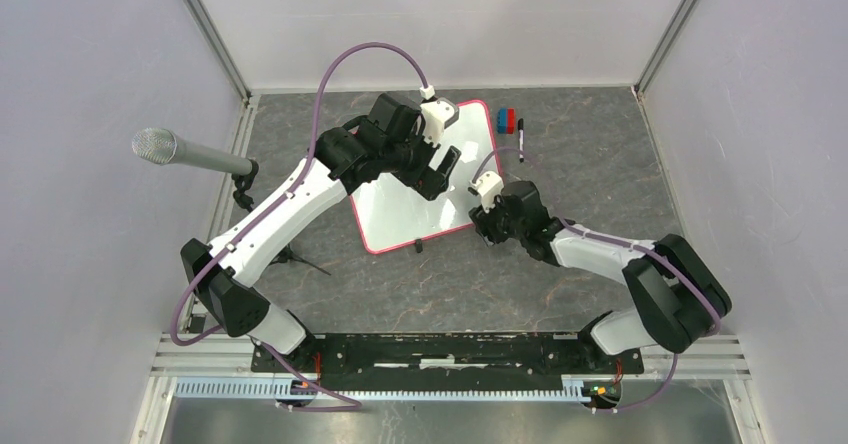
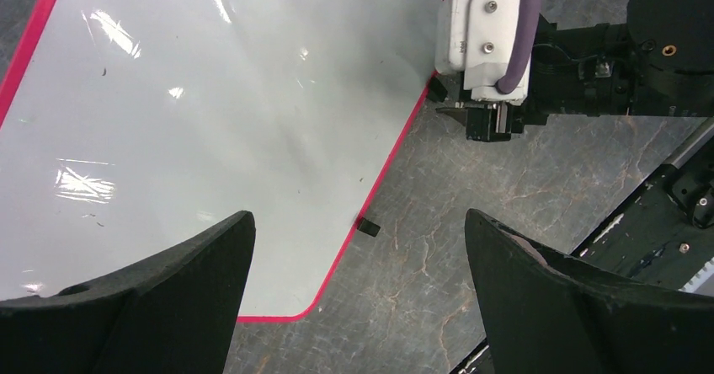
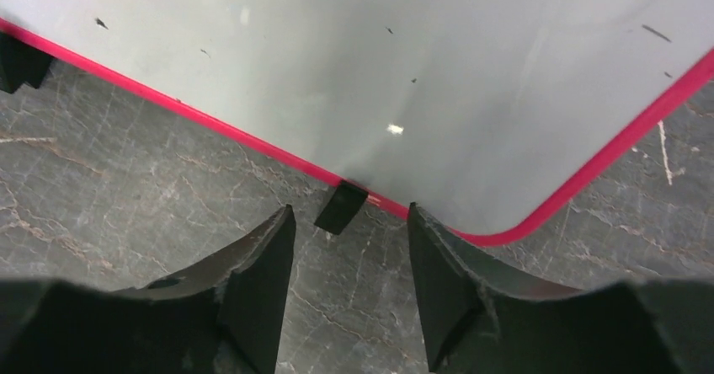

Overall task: Write a sentence on the whiteboard
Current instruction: Move the whiteboard to the center of the board.

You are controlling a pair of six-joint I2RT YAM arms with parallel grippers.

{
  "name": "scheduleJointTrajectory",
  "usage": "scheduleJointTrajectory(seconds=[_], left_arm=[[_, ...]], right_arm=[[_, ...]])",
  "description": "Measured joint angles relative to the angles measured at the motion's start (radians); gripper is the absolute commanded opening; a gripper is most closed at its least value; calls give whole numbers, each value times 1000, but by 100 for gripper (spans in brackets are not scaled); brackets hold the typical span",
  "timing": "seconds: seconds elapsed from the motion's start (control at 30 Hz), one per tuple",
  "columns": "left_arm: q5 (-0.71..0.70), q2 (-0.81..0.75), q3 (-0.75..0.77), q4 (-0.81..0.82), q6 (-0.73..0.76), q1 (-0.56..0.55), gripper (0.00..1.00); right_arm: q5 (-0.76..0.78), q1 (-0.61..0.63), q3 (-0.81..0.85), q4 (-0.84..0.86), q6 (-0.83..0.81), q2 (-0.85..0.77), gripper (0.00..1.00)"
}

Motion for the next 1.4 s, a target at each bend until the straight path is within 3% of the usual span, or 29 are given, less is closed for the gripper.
scheduleJointTrajectory(seconds=[0.23,0.57,0.8,1.03,1.4], left_arm=[[8,0,0,0,0,0,100],[10,0,0,0,0,0,100],[11,0,0,0,0,0,100],[8,0,0,11,0,0,100],[8,0,0,14,0,0,100]], right_arm=[[3,-2,-26,-27,14,-26,50],[5,-2,2,-19,58,77,48],[3,-2,33,-19,66,109,27],[4,-5,37,-11,77,113,0],[-34,-22,-109,5,80,-29,0]])
